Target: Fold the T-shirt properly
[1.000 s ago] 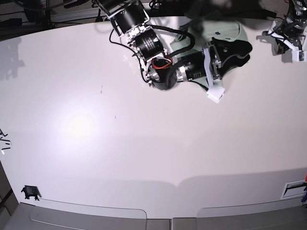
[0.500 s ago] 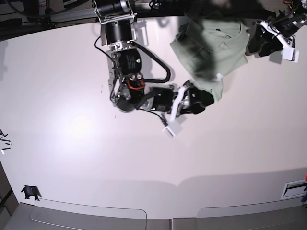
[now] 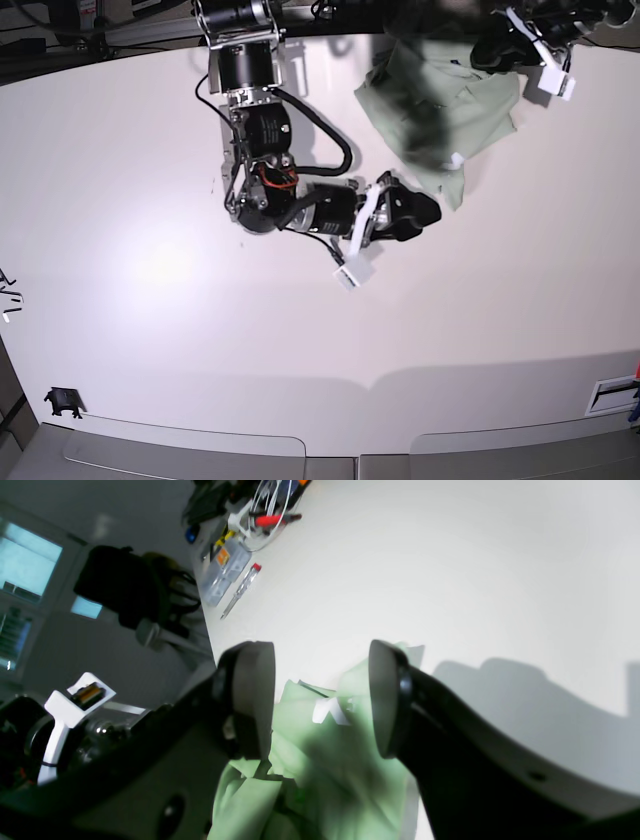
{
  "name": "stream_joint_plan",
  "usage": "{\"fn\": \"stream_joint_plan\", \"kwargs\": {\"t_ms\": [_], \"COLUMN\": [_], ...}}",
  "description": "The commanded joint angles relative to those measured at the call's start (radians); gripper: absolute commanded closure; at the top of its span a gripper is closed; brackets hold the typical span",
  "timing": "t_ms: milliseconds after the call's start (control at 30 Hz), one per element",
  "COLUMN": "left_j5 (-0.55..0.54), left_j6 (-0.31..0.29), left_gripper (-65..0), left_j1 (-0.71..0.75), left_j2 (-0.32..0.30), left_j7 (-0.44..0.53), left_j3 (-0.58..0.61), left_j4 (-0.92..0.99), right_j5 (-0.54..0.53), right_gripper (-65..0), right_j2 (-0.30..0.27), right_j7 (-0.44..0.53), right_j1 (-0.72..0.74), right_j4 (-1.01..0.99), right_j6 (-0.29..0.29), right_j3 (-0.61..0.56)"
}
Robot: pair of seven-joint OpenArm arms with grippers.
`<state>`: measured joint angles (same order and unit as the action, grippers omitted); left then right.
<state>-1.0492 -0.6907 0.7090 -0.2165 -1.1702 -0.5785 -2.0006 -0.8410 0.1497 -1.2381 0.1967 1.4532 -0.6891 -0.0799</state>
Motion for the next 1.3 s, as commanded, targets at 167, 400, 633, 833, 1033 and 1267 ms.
{"fn": "stream_joint_plan", "kwargs": {"t_ms": [167,400,633,833,1033,1267], "left_j5": [0.188,0.463,0.526,0.525,0.498,0.491], "left_j6": [-0.007,0.041,0.179,0.194,0.193,0.193], "left_gripper": [-13.0,-5.4,-3.4,-3.4,-3.5,-3.4], "left_j1": [0.006,-0.021,-0.034,-0.053,-0.063,-0.060], "left_j2": [-0.008,-0.027,-0.124,-0.184,-0.186,-0.185], "left_j7": [0.158,0.256,0.298,0.304,0.285,0.221], "left_j3": [0.060,0.063,0.061,0.061,0.060,0.060], "left_j4": [0.017,0.093,0.094,0.093,0.061,-0.072], "right_j5": [-0.030,-0.030,-0.029,-0.030,-0.030,-0.034], "right_gripper": [-28.4,-28.4,-28.4,-28.4,-28.4,-28.4], "right_j2": [0.007,0.007,0.007,0.007,0.007,0.007], "right_j7": [0.018,0.016,0.016,0.019,0.018,0.019], "right_j1": [0.021,0.011,-0.017,-0.033,-0.031,-0.029], "right_j4": [0.017,0.016,0.016,0.015,0.015,0.015], "right_j6": [-0.009,-0.009,-0.009,-0.009,-0.009,-0.009], "right_j3": [-0.051,-0.145,-0.225,-0.242,-0.242,-0.242]}}
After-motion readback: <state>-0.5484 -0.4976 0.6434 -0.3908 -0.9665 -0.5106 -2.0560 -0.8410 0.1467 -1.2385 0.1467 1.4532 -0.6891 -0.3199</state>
